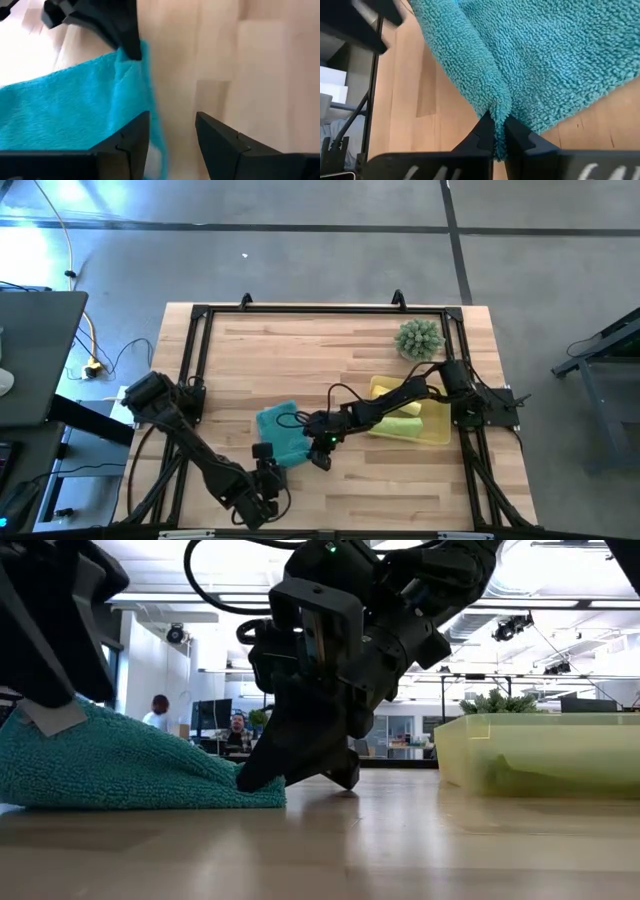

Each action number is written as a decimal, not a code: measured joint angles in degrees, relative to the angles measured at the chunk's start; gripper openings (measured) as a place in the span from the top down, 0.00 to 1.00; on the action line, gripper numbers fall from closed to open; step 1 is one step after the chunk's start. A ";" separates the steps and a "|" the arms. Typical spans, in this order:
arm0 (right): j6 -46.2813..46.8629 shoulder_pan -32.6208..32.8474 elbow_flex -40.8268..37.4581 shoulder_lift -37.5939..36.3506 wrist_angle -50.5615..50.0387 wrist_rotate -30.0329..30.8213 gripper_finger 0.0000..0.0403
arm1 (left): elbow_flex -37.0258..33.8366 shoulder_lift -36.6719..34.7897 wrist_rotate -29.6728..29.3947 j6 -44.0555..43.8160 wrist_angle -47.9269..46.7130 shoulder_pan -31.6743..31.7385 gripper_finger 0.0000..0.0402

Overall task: Roll microfiber towels into tight, uniform cylinder then place into a basket
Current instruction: Roll the blue microfiber towel

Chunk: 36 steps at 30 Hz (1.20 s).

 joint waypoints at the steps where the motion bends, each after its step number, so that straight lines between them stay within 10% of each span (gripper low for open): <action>1: -0.34 0.10 -0.02 0.02 0.10 0.00 0.99 | -0.02 0.00 0.19 0.42 -0.94 0.34 0.61; 13: -0.75 0.73 -0.02 0.04 0.24 0.37 0.98 | -0.71 0.00 14.59 -1.86 -7.11 5.15 0.51; 36: -0.91 0.79 0.02 0.09 1.27 0.44 0.97 | -0.94 4.17 7.20 -19.75 -7.35 -1.54 0.79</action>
